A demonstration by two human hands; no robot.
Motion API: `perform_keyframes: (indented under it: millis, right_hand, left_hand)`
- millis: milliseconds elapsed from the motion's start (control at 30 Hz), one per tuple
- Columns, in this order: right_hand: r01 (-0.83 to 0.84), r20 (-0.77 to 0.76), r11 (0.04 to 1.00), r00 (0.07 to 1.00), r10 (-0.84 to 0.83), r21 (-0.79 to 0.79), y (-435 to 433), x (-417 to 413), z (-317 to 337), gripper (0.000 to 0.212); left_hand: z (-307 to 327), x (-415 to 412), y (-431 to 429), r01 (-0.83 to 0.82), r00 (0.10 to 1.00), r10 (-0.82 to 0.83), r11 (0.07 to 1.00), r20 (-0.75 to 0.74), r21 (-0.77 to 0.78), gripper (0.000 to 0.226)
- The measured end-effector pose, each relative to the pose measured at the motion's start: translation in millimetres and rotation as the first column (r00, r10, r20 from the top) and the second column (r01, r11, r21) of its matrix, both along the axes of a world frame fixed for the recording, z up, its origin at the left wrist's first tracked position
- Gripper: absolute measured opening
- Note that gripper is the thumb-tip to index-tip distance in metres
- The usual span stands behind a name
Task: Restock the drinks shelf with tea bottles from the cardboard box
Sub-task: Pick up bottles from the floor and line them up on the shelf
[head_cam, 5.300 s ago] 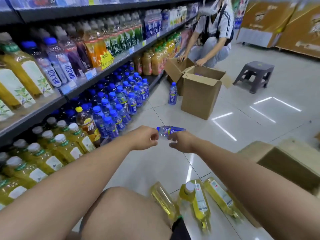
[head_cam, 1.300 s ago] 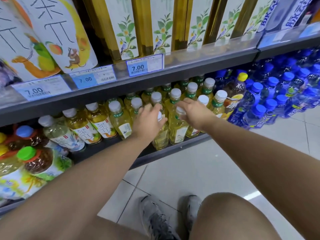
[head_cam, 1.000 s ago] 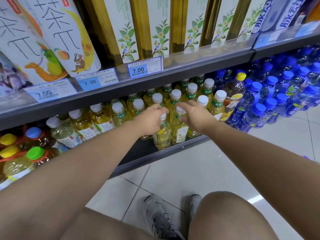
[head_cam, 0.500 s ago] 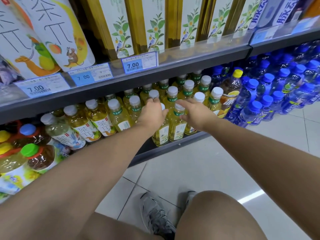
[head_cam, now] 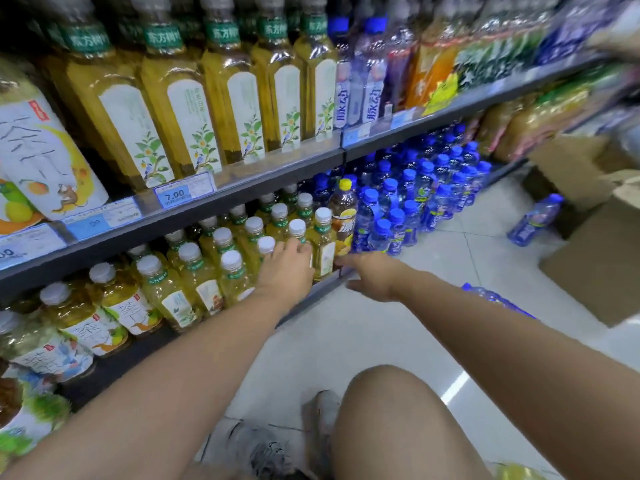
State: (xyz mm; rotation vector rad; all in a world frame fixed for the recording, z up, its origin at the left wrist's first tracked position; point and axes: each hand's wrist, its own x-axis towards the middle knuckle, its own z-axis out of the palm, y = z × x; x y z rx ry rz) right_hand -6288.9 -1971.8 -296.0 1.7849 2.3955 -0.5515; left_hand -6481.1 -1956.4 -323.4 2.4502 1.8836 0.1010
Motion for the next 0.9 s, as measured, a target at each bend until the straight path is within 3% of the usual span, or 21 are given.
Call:
perform_keyframes:
  millis: [167, 333, 533, 667, 800, 900]
  right_hand:
    - [0.276, 0.098, 0.961, 0.956, -0.276, 0.014, -115, 134, 20, 0.052]
    - [0.567, 0.044, 0.822, 0.821, -0.569, 0.062, -223, 232, 17, 0.049]
    - [0.77, 0.015, 0.633, 0.636, -0.772, -0.078, -327, 305, -62, 0.049]
    - [0.838, 0.048, 0.5, 0.521, -0.852, -0.218, -374, 332, -139, 0.05]
    - [0.855, 0.111, 0.406, 0.46, -0.881, -0.322, -400, 335, -216, 0.053]
    - [0.89, 0.141, 0.286, 0.353, -0.925, -0.354, -404, 334, -260, 0.065]
  left_hand:
    - [19, 130, -42, 0.366, 0.925, -0.36, 0.93, 0.124, -0.027, 0.039]
    - [15, 251, -105, 0.687, 0.726, -0.679, 0.723, 0.107, -0.073, 0.044]
    - [-51, 347, -182, 0.833, 0.538, -0.822, 0.485, 0.186, -0.265, 0.044]
    - [-129, 371, -221, 0.867, 0.398, -0.898, 0.3, 0.19, -0.397, 0.043]
    - [-209, 378, -241, 0.863, 0.281, -0.946, 0.176, 0.161, -0.475, 0.047]
    - [-268, 384, -251, 0.874, 0.089, -0.986, 0.011, 0.139, -0.486, 0.062]
